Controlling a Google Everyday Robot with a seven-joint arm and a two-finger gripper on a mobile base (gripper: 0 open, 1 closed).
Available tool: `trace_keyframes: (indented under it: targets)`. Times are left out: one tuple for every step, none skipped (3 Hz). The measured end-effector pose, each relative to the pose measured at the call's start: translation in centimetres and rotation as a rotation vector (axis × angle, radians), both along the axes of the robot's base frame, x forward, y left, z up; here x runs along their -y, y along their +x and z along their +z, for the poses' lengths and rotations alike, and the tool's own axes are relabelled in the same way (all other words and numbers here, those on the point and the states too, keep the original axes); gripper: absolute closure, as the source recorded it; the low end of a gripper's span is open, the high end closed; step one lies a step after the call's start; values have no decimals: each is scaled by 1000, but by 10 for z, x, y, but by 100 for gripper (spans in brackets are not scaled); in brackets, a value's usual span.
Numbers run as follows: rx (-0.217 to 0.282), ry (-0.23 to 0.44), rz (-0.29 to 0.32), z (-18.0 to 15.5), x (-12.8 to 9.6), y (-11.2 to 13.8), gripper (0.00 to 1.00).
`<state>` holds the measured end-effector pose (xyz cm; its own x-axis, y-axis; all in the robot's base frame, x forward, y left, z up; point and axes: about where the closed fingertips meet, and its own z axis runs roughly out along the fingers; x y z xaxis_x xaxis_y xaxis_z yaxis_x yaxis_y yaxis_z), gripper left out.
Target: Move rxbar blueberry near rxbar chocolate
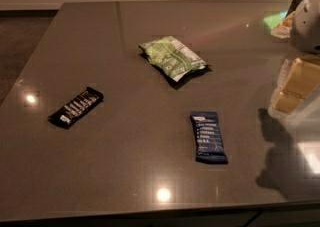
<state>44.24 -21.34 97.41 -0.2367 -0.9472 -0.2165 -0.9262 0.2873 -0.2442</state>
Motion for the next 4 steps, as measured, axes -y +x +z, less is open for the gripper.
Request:
trace_keyframes:
  targets:
    - [-22, 28, -36, -11, -10, 10, 0]
    - [-92, 45, -81, -30, -22, 8, 0]
    - [-143, 75, -188, -44, -40, -1, 0]
    - [-155, 92, -298, -57, -51, -4, 0]
